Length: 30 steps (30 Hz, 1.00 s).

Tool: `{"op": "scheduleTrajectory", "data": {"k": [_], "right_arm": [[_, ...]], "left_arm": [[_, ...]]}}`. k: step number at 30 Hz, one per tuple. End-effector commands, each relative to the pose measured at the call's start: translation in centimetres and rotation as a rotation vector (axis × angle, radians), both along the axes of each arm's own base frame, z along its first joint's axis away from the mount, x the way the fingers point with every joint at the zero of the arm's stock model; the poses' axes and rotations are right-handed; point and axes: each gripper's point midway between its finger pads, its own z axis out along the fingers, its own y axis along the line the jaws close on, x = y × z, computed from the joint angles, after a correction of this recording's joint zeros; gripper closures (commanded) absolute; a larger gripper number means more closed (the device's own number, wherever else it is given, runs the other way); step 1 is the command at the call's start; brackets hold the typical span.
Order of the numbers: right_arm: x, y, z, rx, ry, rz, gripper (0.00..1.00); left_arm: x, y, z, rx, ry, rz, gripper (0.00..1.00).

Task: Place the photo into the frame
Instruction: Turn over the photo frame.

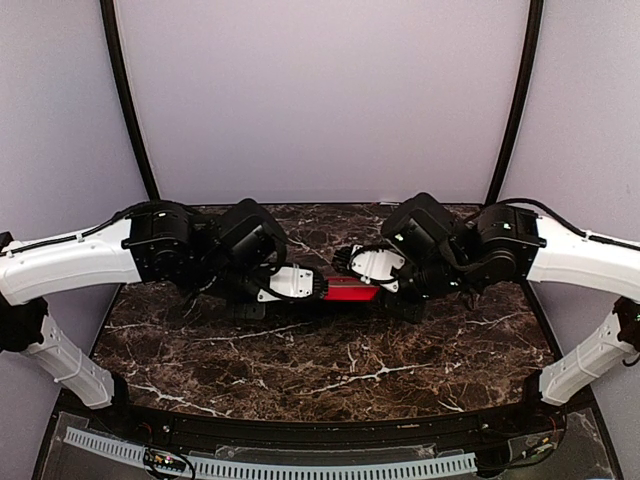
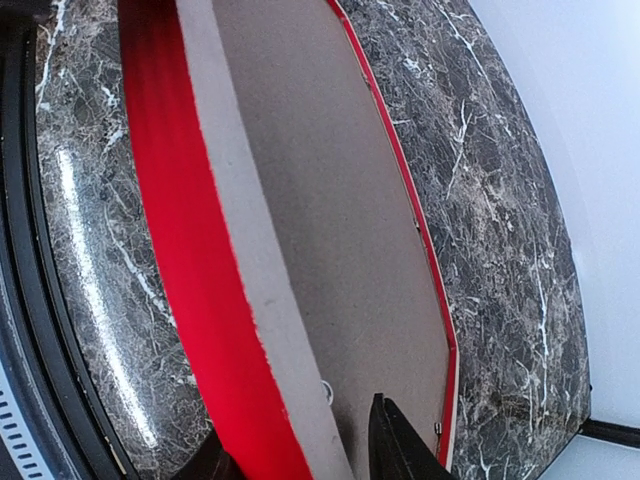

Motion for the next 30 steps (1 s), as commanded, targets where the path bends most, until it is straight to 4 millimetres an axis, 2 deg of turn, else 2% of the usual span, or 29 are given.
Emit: {"op": "scheduleTrajectory", "data": {"k": [1,4,10,14,16,17,18,21,24,26,30], "right_arm": [[1.0,0.2,1.6,0.033,-0.049,-0.061,0.66],[0.8,0.1,1.2,0.021,-0.047,-0.062,0.76],[0.5,0.1,1.6,0.036,-0.046,-0.051,0.87],[0.3,0.1,2.1,0.053,-0.048,-0.045,0.93],[0.5,0.1,2.5,0.064,-0.058,-0.052,0.96],[0.6,0.0,2.8,0.071,-0.064,-0.06,0.98],[0.7,0.0,3.2,0.084,-0.068,-0.067,0.99],[1.1,0.1,5.1,0.135,-0.089,-0.097,1.0],[1.6,0.4,7.6,0.212,-0.094,-0.122,1.0],[2.1,0.6,9.2,0.262,-0.087,-0.137,1.0],[3.5,1.2,12.1,0.361,-0.044,-0.187,1.0]], "left_arm": [[0.5,-0.6,4.3,-0.162,-0.073,0.012,0.82],[0.8,-0.5,4.4,-0.183,-0.087,0.022,0.76],[1.1,-0.4,5.7,-0.236,-0.123,0.025,0.57],[1.8,0.1,7.1,-0.293,-0.193,0.052,0.37],[2.1,0.5,8.6,-0.345,-0.233,0.074,0.25],[2.3,0.9,9.9,-0.388,-0.263,0.091,0.17],[2.4,1.2,10.4,-0.41,-0.274,0.105,0.15],[2.7,2.9,13.7,-0.533,-0.332,0.164,0.05],[2.9,4.8,15.7,-0.625,-0.363,0.234,0.01],[3.3,5.9,16.1,-0.655,-0.363,0.286,0.01],[4.4,7.5,15.4,-0.679,-0.318,0.396,0.01]]}}
